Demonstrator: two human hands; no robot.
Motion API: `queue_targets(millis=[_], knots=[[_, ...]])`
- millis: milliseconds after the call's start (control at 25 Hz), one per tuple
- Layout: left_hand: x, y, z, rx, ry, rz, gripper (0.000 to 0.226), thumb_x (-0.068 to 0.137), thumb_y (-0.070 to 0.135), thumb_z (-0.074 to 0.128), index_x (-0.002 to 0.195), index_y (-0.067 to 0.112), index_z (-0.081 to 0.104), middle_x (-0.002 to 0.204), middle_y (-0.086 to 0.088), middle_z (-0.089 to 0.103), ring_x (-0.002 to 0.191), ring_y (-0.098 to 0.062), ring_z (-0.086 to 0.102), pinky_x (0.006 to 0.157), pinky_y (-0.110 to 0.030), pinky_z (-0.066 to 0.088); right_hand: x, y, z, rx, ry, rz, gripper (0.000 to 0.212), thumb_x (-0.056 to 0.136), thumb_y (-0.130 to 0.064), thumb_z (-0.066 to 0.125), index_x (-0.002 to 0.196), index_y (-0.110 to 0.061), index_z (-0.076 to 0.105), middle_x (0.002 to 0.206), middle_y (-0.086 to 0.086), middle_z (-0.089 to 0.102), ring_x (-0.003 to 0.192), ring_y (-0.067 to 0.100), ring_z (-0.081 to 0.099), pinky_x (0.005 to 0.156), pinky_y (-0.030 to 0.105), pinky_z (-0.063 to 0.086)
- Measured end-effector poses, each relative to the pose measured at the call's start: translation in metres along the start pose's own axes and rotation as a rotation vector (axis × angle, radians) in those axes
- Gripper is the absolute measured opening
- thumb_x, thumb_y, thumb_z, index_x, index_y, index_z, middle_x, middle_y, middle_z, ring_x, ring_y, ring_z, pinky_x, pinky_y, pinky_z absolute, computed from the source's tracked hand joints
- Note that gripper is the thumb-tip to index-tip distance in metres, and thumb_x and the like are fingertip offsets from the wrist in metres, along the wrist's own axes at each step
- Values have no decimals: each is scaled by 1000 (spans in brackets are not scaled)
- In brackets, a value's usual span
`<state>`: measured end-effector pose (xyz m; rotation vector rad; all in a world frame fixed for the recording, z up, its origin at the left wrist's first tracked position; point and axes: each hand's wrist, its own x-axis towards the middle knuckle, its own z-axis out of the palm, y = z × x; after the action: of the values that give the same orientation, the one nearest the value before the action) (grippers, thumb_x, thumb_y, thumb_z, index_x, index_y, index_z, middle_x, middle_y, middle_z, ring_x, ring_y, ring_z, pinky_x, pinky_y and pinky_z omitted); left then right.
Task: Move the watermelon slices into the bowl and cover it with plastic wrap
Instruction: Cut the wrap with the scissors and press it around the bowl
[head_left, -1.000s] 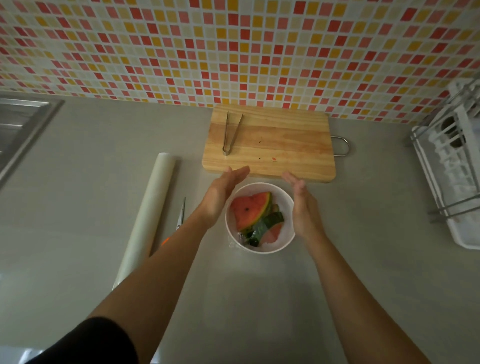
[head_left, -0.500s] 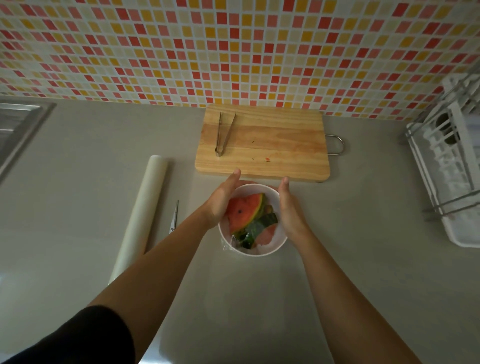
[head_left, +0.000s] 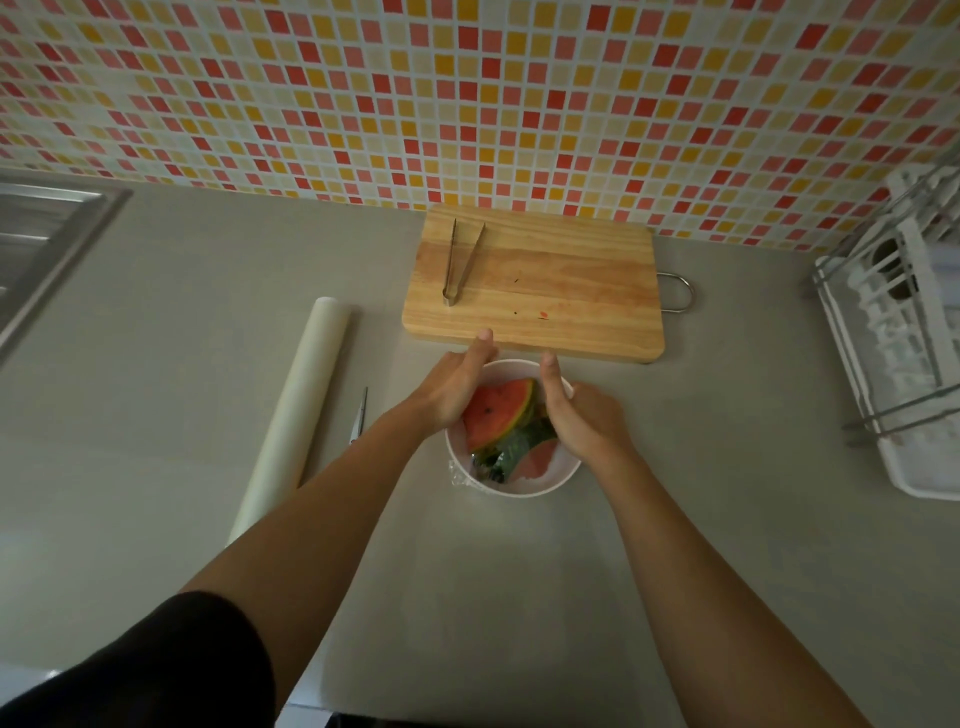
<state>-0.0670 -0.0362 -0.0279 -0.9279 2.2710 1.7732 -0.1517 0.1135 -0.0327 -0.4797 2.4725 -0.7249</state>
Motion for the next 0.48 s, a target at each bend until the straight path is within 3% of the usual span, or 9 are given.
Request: queue_targets(millis=[80, 120, 200, 280, 320, 400, 480], knots=[[-10, -5, 0, -170, 186, 81, 76, 94, 59, 0, 147, 15, 33, 147, -7, 42, 135, -23, 37, 111, -42, 25, 4, 4, -5, 35, 15, -36, 120, 57, -93, -5, 119, -10, 56, 121, 15, 60, 115, 32, 53, 99, 42, 41], [-22, -13, 5, -311, 318, 89, 71, 96, 54, 1, 147, 15, 32, 149, -5, 41, 136, -20, 35, 114, -42, 24, 3, 5, -6, 125, 22, -82, 118, 59, -92, -3, 132, -15, 47, 136, 11, 51, 126, 29, 46, 105, 38, 33], [-57, -36, 34, -524, 571, 55, 58, 101, 44, 9, 145, 16, 36, 149, 0, 40, 138, -15, 34, 116, -36, 22, -2, 4, -3, 329, 20, -175, 104, 66, -87, 5, 140, -22, 39, 146, 0, 42, 133, 17, 38, 102, 25, 25], [-93, -53, 74, -523, 667, 89, 46, 102, 39, 17, 141, 25, 37, 146, 11, 38, 141, -12, 32, 111, -17, 22, -8, 2, 4, 445, 21, -191, 86, 77, -77, 11, 136, -25, 46, 141, -3, 47, 126, 9, 42, 97, 21, 27], [-104, -57, 87, -503, 641, 192, 43, 101, 39, 19, 139, 30, 38, 145, 16, 40, 139, -10, 34, 107, -11, 25, -11, 2, 9, 480, 45, -177, 77, 83, -70, 13, 132, -26, 51, 137, -3, 51, 122, 8, 45, 95, 21, 30], [-103, -55, 93, -485, 506, 359, 48, 100, 44, 21, 141, 28, 40, 143, 12, 48, 134, -9, 42, 107, -19, 33, -18, 2, 14, 585, 114, -62, 65, 92, -60, 12, 123, -26, 59, 126, -1, 59, 111, 11, 53, 89, 21, 36], [-84, -49, 71, -528, 400, 280, 54, 99, 52, 18, 137, 25, 46, 135, 3, 56, 128, -8, 49, 106, -32, 38, -32, 5, 18, 646, 224, 67, 61, 94, -58, 12, 100, -31, 66, 97, -7, 67, 82, 0, 58, 70, 14, 39]])
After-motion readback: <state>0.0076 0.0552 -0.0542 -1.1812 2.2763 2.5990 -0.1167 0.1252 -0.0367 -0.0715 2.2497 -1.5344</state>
